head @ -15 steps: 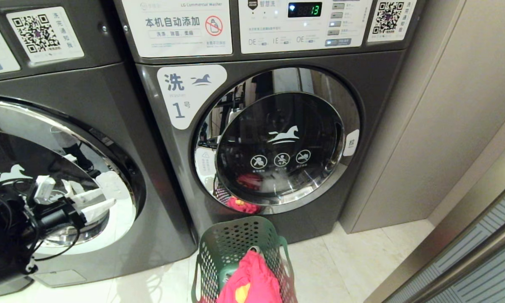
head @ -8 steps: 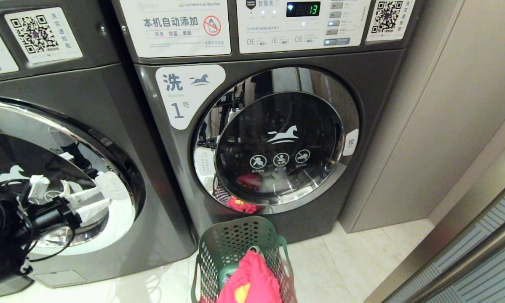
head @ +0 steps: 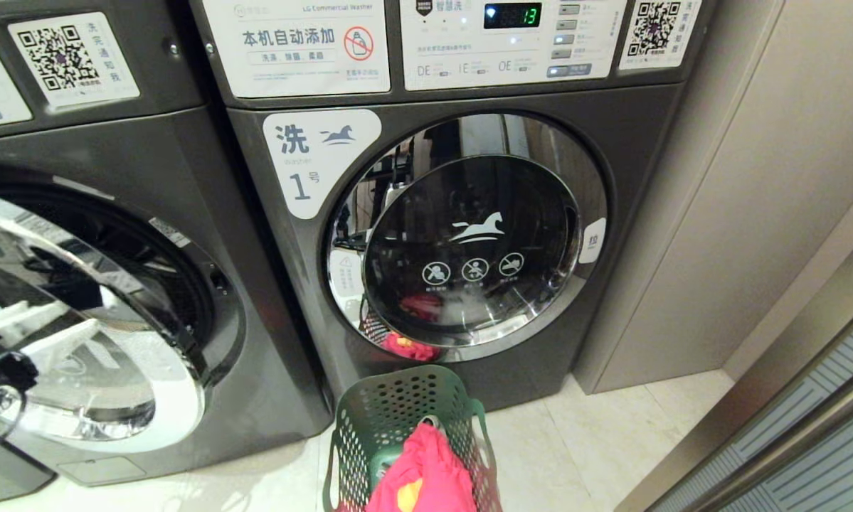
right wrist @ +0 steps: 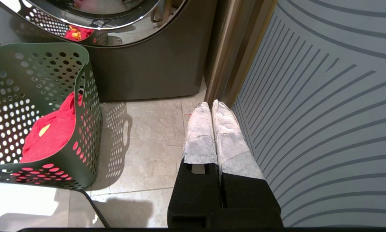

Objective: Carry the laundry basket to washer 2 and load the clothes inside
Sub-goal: Open the lid of the washing machine

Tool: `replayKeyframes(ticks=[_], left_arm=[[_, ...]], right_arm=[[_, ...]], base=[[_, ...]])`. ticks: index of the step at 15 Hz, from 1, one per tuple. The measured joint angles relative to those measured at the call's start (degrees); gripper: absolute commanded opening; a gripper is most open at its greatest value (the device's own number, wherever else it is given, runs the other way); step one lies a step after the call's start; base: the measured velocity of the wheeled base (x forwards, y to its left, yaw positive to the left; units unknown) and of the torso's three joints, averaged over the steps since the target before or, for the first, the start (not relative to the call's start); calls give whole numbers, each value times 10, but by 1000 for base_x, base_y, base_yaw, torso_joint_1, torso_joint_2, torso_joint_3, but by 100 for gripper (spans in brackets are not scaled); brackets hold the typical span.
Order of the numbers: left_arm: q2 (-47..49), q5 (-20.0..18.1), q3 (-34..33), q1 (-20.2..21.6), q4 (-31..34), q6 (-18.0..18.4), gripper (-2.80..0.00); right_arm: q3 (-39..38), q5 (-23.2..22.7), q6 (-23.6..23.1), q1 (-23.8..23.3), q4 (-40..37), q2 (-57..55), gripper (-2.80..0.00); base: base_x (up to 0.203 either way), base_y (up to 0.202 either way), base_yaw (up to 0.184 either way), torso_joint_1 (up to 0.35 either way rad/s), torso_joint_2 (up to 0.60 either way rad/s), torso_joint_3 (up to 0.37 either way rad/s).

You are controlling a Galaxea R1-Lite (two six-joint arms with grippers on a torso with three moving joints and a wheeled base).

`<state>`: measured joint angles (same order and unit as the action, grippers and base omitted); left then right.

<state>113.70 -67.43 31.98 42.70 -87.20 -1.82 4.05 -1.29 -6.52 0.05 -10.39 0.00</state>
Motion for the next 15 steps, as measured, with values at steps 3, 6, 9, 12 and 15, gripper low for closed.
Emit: replayKeyframes(ticks=[3, 6, 9, 12, 15], left_arm=[[-145, 17, -34, 85, 46, -9, 0], [-323, 87, -37, 197, 123, -54, 0], [-487, 215, -21, 259, 204, -128, 0], [-599, 329, 13, 251, 317, -131, 0], [-648, 372, 61, 215, 490, -58, 0]], right_arm=[[0, 0, 0, 1, 0, 0, -280], [0, 0, 0, 2, 0, 0, -280], [0, 0, 0, 0, 0, 0, -280], [0, 0, 0, 0, 0, 0, -280], [0, 0, 0, 0, 0, 0, -280]], base=[[0, 0, 0, 0, 0, 0], [0, 0, 0, 0, 0, 0], [0, 0, 0, 0, 0, 0], [0, 0, 0, 0, 0, 0], [0, 0, 0, 0, 0, 0]])
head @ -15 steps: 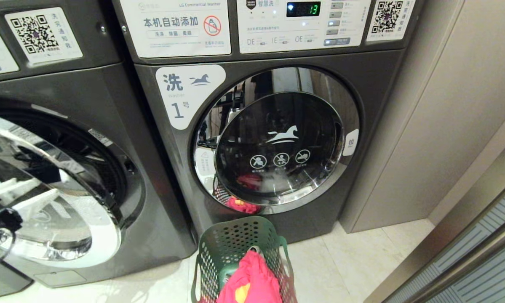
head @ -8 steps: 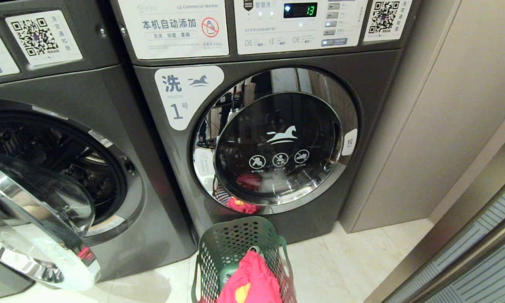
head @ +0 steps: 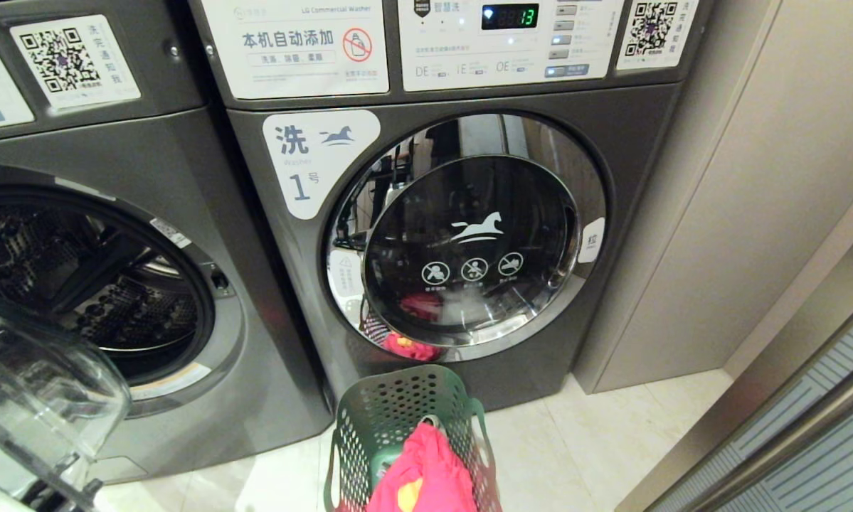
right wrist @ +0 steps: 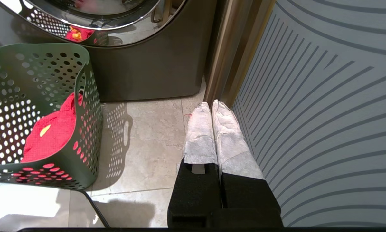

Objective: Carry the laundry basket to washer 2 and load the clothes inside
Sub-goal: Open the lid of the washing machine

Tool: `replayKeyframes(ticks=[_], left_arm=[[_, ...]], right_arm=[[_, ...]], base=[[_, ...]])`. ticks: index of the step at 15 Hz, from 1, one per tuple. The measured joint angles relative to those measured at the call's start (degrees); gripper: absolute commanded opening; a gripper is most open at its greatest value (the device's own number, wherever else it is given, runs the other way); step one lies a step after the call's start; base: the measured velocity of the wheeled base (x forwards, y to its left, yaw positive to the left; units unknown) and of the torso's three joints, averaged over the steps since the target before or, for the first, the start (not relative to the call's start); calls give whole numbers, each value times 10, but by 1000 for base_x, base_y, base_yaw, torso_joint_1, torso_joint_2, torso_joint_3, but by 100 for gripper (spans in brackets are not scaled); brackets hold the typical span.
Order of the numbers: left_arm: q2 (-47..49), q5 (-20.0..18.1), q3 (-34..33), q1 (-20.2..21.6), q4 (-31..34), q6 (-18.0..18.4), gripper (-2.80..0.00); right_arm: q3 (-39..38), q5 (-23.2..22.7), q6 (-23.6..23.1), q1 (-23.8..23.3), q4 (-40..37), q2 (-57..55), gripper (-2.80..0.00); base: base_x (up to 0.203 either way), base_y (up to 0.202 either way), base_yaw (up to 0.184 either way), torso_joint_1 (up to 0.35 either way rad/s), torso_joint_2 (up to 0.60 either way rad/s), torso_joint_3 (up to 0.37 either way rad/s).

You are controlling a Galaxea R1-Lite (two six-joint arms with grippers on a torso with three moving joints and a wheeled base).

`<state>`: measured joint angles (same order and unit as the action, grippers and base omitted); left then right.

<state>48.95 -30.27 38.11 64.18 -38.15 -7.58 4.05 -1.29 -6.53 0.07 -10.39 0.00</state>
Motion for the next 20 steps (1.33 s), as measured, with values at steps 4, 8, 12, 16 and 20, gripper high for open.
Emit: replayKeyframes(ticks=[4, 8, 12, 16, 20], left_arm=[[-9, 131, 59, -70, 287, 162, 0], [62, 268, 108, -198, 477, 210, 0], [144, 300, 164, -279, 494, 215, 0], [221, 328, 206, -308, 493, 243, -280], [281, 369, 240, -323, 486, 243, -280]], right_arm=[[0, 0, 0, 0, 0, 0, -280], [0, 0, 0, 0, 0, 0, -280], [0, 0, 0, 0, 0, 0, -280], [0, 0, 0, 0, 0, 0, -280], [0, 0, 0, 0, 0, 0, -280]], base=[[0, 0, 0, 0, 0, 0], [0, 0, 0, 0, 0, 0], [0, 0, 0, 0, 0, 0], [0, 0, 0, 0, 0, 0], [0, 0, 0, 0, 0, 0]])
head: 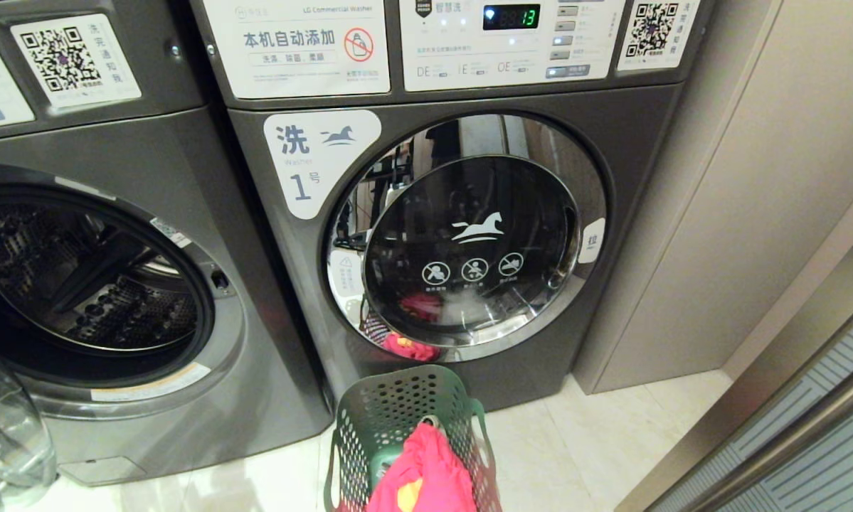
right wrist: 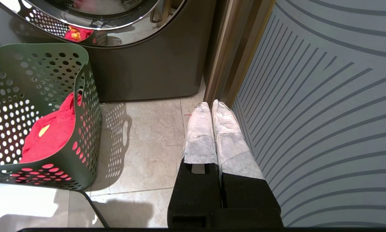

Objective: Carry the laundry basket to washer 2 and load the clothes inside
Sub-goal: Open the lid of the washing machine

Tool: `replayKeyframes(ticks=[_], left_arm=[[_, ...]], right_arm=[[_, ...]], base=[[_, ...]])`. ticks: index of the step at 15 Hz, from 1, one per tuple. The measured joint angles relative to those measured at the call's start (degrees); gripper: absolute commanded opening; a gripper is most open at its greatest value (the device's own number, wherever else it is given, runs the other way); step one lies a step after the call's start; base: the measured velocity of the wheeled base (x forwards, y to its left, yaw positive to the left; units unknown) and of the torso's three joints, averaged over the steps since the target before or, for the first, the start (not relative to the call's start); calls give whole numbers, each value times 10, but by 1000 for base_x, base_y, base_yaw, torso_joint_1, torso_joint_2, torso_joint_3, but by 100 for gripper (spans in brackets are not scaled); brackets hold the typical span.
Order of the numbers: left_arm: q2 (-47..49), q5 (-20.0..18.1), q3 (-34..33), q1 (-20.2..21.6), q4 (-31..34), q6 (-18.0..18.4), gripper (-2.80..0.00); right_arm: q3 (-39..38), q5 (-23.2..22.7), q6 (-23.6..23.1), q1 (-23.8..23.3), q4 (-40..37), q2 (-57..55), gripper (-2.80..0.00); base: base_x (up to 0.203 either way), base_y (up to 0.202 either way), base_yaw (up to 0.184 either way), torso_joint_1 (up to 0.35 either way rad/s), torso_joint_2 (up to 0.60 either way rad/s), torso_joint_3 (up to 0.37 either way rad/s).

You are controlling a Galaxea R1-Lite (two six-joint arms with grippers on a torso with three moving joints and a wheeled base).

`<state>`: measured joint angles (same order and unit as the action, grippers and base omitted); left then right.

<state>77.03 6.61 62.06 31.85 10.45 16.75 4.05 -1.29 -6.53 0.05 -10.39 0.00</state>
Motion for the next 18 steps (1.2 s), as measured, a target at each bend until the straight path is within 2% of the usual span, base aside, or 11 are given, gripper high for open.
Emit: replayKeyframes(ticks=[2, 4, 5, 10, 13, 18], left_arm=[[24, 38, 19, -1, 2, -34, -280], [48, 89, 33, -1, 5, -81, -280], [58, 114, 36, 3, 3, -94, -280], [89, 217, 53, 31, -1, -104, -280], [107, 234, 73, 65, -3, -111, -280], [132, 234, 97, 132, -7, -115, -280]], right_arm=[[0, 0, 0, 0, 0, 0, -280], [0, 0, 0, 0, 0, 0, -280], [0, 0, 0, 0, 0, 0, -280], [0, 0, 0, 0, 0, 0, -280], [0, 0, 0, 0, 0, 0, -280], [0, 0, 0, 0, 0, 0, -280]], base=[[0, 0, 0, 0, 0, 0], [0, 0, 0, 0, 0, 0], [0, 0, 0, 0, 0, 0], [0, 0, 0, 0, 0, 0], [0, 0, 0, 0, 0, 0], [0, 0, 0, 0, 0, 0]])
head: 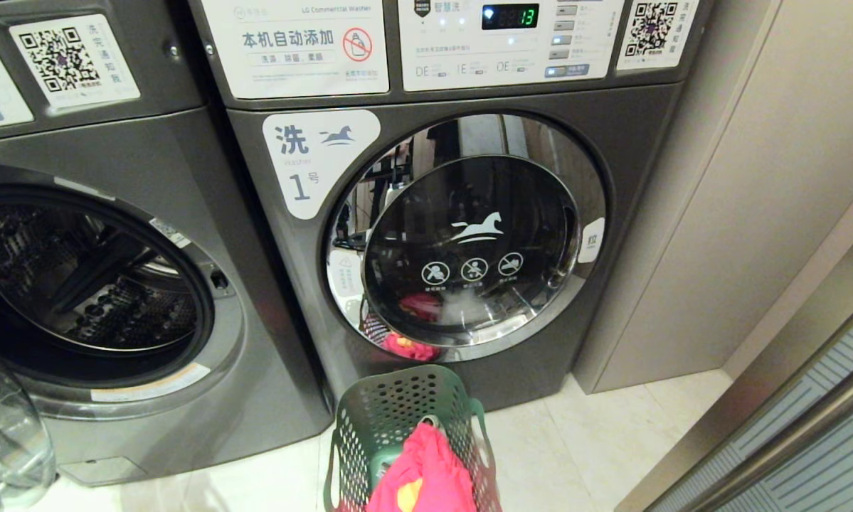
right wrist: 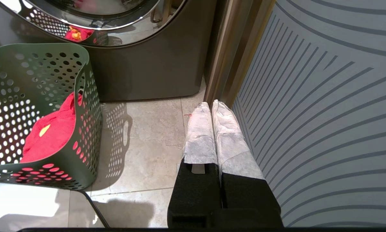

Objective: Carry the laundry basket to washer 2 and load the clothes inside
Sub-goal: Open the lid of the washing machine

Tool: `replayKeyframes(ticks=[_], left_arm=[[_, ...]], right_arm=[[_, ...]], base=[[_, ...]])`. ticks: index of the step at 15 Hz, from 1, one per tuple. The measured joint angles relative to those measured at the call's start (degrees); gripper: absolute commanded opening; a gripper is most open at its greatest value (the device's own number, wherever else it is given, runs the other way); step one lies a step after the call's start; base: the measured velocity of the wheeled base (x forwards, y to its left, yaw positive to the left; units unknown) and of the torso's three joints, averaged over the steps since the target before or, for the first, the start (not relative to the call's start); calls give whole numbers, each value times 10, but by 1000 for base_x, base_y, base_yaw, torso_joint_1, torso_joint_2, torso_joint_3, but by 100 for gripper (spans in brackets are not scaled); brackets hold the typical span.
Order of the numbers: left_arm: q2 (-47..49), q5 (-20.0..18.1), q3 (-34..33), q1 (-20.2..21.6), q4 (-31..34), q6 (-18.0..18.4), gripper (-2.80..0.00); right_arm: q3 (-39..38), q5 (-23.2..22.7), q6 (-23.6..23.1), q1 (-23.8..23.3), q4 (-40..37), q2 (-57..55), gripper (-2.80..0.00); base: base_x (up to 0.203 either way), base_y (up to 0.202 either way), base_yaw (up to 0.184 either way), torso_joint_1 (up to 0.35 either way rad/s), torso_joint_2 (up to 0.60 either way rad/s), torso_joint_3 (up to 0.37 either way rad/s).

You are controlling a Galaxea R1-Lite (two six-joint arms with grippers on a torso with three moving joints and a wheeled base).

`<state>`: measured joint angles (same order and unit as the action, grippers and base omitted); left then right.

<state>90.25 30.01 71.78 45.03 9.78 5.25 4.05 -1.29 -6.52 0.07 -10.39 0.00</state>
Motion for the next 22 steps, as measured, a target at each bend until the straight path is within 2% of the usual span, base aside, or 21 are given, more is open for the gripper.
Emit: replayKeyframes(ticks=[7, 10, 14, 19, 22], left_arm=[[70, -2, 82, 145, -17, 0, -280], [92, -5, 104, 183, -17, 0, -280], [94, -15, 100, 190, -15, 0, -280], [68, -24, 62, 173, -15, 0, -280], [35, -72, 19, 137, -15, 2, -280]], right_arm=[[0, 0, 0, 0, 0, 0, -280], [0, 0, 0, 0, 0, 0, -280], [0, 0, 0, 0, 0, 0, -280], [0, 0, 0, 0, 0, 0, -280], [0, 0, 0, 0, 0, 0, -280]], base=[[0, 0, 0, 0, 0, 0], [0, 0, 0, 0, 0, 0], [0, 0, 0, 0, 0, 0], [0, 0, 0, 0, 0, 0], [0, 0, 0, 0, 0, 0]])
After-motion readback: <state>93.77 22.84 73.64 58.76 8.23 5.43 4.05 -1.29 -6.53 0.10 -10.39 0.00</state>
